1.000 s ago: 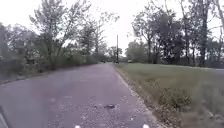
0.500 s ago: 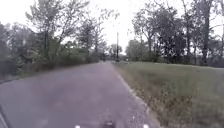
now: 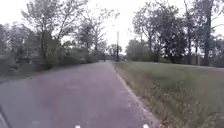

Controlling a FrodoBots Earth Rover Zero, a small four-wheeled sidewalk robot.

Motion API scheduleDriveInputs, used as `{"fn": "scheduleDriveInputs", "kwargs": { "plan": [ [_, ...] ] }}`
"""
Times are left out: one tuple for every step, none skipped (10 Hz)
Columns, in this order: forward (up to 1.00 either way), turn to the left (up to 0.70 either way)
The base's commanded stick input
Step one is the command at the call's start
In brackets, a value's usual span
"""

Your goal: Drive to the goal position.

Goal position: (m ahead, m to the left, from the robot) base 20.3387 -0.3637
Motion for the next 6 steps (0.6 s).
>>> {"fn": "scheduleDriveInputs", "kwargs": {
  "plan": [
    [1.0,0.0],
    [1.0,0.0],
    [1.0,0.0],
    [1.0,0.32],
    [1.0,0.4],
    [1.0,0.4]
  ]
}}
